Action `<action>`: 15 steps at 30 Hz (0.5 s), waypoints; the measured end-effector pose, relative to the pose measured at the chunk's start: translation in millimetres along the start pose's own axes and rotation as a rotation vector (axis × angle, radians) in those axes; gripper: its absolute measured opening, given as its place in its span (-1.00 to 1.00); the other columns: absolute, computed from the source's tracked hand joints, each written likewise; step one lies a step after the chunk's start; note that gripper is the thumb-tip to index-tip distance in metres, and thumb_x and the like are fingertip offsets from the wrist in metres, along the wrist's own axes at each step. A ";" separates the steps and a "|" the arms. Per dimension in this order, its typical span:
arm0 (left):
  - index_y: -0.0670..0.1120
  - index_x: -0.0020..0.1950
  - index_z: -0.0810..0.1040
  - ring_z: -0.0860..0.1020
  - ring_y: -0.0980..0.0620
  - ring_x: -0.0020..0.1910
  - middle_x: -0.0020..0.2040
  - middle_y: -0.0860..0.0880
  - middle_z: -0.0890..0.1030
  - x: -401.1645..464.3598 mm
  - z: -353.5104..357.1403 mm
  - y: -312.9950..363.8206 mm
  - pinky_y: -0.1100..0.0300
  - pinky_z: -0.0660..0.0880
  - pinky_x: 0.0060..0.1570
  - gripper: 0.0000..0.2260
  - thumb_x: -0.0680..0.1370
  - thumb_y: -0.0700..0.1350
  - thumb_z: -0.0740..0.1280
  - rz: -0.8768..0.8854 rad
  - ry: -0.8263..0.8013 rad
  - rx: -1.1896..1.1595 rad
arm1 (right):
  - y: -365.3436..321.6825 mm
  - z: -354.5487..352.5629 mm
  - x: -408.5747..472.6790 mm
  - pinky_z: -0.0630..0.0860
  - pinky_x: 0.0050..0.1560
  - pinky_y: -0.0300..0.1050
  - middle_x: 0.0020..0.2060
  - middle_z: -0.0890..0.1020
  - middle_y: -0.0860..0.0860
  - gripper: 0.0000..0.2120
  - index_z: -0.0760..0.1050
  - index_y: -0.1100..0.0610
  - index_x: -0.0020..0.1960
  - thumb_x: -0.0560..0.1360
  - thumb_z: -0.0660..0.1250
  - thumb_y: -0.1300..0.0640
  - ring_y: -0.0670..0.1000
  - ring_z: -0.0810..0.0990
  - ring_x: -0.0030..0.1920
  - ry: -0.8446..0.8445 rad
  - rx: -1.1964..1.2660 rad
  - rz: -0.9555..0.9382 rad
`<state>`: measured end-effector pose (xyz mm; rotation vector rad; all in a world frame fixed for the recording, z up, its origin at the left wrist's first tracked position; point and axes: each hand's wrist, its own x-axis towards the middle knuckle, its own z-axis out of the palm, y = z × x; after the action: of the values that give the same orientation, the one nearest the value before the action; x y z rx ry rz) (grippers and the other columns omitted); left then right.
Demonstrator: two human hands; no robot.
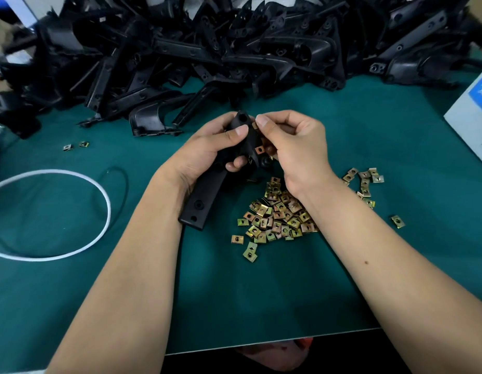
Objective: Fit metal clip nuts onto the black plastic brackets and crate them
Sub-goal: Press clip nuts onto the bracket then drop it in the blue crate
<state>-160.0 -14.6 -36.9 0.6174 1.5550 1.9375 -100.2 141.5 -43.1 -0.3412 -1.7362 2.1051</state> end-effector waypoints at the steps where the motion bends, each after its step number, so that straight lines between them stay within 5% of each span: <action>1: -0.21 0.27 0.45 0.46 0.02 -0.40 -0.08 -0.24 0.52 0.1 -0.1 0.1 0.30 0.34 -0.47 -0.78 0.65 -0.17 0.28 -0.002 -0.004 0.005 | 0.3 0.5 -0.2 0.63 -0.20 -0.03 -0.28 0.71 0.04 -0.97 0.69 0.13 -0.10 0.52 0.51 0.22 0.00 0.63 -0.25 0.003 0.003 0.004; 4: -0.20 0.23 0.45 0.46 0.03 -0.41 -0.10 -0.23 0.53 0.4 -0.5 0.4 0.30 0.32 -0.47 -0.83 0.66 -0.18 0.27 -0.005 -0.007 0.010 | -0.1 2.4 -1.2 0.67 -0.09 0.13 -0.28 0.71 0.05 -0.96 0.68 0.14 -0.11 0.52 0.51 0.23 0.05 0.65 -0.23 0.000 0.019 0.017; 8: -0.22 0.28 0.45 0.45 0.03 -0.41 -0.12 -0.23 0.53 -1.0 -0.6 0.3 0.30 0.32 -0.47 -0.79 0.66 -0.20 0.27 -0.010 0.021 0.004 | -1.6 2.5 -1.3 0.68 -0.15 0.01 -0.27 0.71 0.07 -0.97 0.68 0.18 -0.09 0.53 0.50 0.23 0.03 0.66 -0.23 -0.019 0.013 0.022; 15: -0.20 0.32 0.41 0.45 0.02 -0.40 -0.15 -0.20 0.54 -0.4 2.7 2.1 0.29 0.30 -0.46 -0.75 0.65 -0.20 0.28 0.000 0.021 0.028 | -5.2 1.6 -1.5 0.71 -0.17 0.15 -0.22 0.71 0.17 -0.94 0.68 0.24 -0.07 0.54 0.49 0.24 0.14 0.70 -0.25 -0.063 0.048 0.084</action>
<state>-158.2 -13.3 -34.2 0.6104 1.5977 1.9315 -98.8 140.2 -37.7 -0.3431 -1.7316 2.2354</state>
